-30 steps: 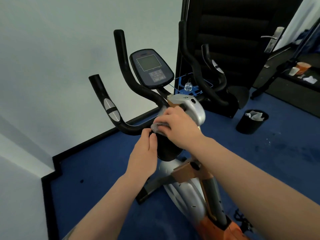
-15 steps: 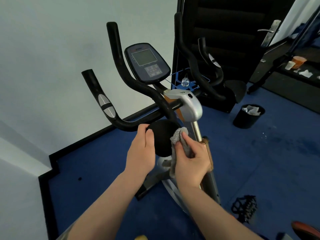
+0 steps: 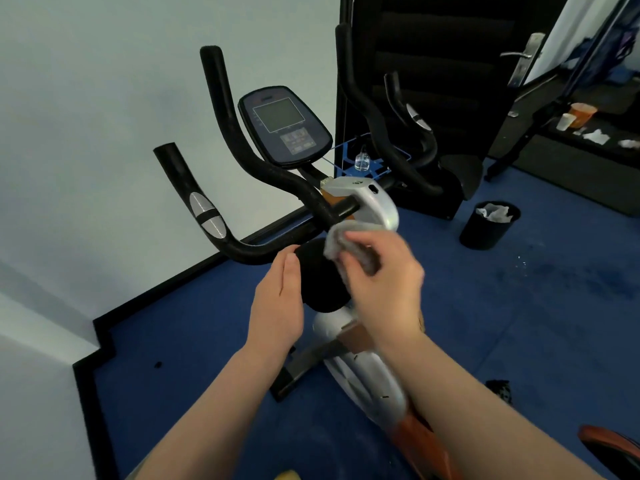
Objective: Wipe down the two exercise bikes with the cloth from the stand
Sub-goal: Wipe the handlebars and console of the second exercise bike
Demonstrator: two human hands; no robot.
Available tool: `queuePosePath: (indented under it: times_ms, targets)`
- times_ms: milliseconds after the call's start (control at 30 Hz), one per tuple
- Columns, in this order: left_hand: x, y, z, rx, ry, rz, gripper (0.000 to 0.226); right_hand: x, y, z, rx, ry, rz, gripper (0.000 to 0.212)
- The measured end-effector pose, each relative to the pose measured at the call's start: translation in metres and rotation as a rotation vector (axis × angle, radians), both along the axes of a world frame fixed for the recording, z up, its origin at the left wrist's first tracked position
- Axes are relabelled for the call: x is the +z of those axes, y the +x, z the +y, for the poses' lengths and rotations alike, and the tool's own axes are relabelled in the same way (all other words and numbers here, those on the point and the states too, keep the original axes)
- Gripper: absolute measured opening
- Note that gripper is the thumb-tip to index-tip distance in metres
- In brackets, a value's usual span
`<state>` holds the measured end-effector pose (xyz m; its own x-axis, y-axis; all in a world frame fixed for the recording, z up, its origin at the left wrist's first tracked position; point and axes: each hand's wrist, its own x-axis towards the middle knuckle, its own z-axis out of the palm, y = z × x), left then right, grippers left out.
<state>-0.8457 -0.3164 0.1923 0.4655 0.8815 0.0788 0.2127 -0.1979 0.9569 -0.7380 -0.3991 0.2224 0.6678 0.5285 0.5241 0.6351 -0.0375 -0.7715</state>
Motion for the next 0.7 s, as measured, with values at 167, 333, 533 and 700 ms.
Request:
queuePosePath:
  times_ms: [167, 333, 533, 700]
  targets:
    - [0.000, -0.008, 0.005, -0.071, -0.063, -0.063, 0.037, -0.018, -0.032, 0.009, 0.009, -0.228, -0.028, 0.022]
    - [0.000, -0.015, 0.010, -0.097, -0.034, -0.058, 0.035, 0.006, -0.004, 0.007, 0.373, -0.216, 0.566, 0.015]
    - [0.007, -0.023, 0.012, 0.040, 0.030, -0.178, 0.042, 0.003, -0.032, 0.023, 0.210, -0.235, 0.164, 0.021]
    - [0.012, -0.022, 0.025, 0.034, 0.090, -0.224, 0.033, 0.010, -0.012, -0.008, 0.309, -0.450, 0.094, 0.020]
